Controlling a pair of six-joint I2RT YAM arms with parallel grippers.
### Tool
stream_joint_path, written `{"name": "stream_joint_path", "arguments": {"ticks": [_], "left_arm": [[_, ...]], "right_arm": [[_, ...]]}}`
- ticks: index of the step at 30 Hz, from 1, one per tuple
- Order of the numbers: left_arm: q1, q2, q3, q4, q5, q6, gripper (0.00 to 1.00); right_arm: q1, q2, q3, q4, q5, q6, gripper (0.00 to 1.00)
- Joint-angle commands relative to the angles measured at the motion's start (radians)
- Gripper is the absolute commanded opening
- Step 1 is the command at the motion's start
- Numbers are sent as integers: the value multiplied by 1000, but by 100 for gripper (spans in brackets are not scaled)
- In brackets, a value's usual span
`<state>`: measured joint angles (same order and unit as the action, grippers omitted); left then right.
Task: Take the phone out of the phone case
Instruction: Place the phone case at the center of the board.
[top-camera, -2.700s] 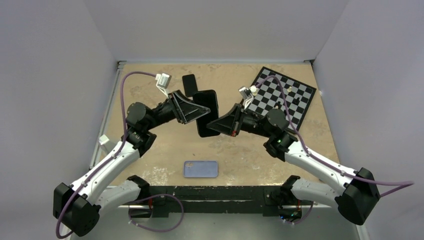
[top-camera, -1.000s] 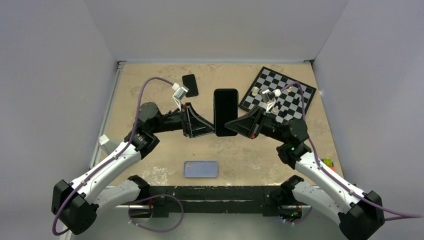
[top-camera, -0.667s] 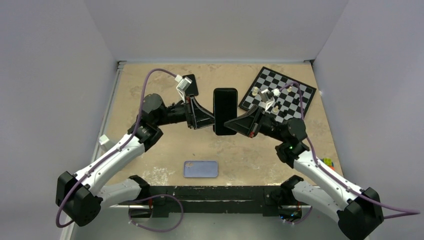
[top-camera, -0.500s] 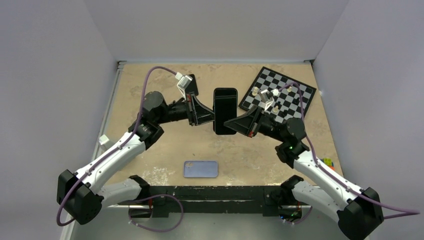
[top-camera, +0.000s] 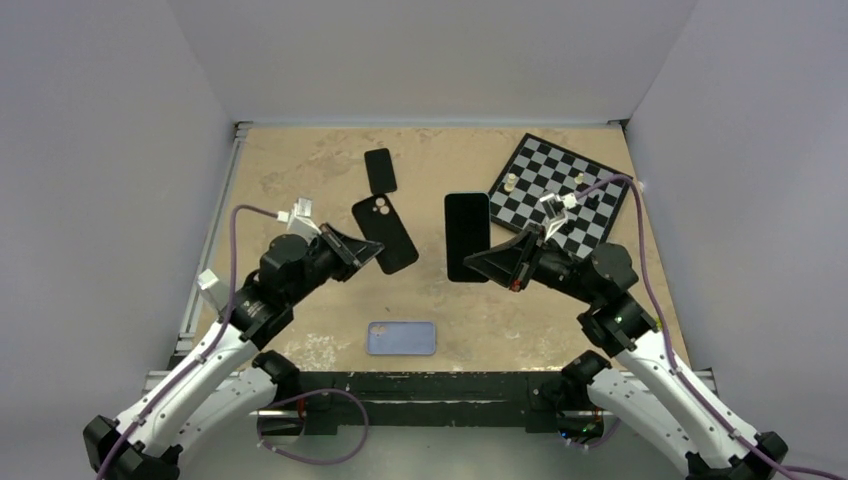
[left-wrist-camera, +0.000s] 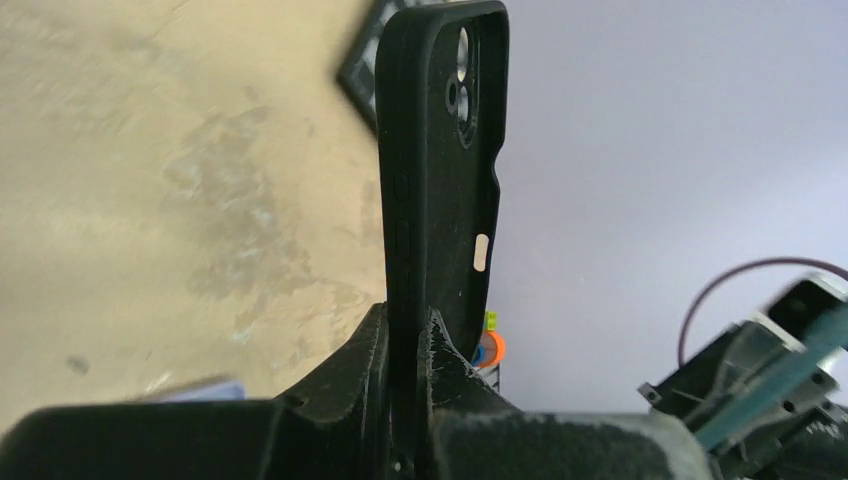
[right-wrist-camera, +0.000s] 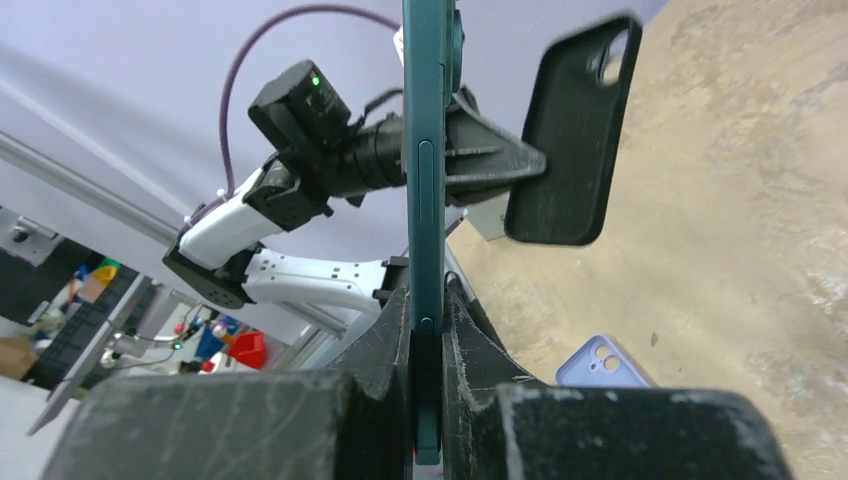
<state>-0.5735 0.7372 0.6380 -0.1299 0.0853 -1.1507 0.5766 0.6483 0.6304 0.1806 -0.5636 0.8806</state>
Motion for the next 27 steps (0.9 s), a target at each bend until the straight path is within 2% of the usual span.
{"name": "stream_joint_path", "arguments": {"ticks": [1,5,8,12,17,21,27], "left_arm": [[-79,-74,-31,-368,-192,-275,0],[-254,-101,-45,-624,-307,-523,0],[-339,-83,-59,-675,-348,-664,0],[-473,22,-27,-759,-395,-843,0],[-609,138,-76,-675,-436,-1031,0],[-665,174,-73,-632,-515,-1106,0],[-723,252,-95,-544,-550,-1199,0]], "right_arm": [[-1,-27,76,-66,69,-85,0],[-1,-19,84,-50,65,-85,0],[-2,-5,74,-26,59,-75,0],[-1,8,55,2,50,-57,0],[-3,10,43,3,50,-55,0],[-2,7,36,-9,49,-57,0],[-2,-1,16,-2,44,-48,0]]}}
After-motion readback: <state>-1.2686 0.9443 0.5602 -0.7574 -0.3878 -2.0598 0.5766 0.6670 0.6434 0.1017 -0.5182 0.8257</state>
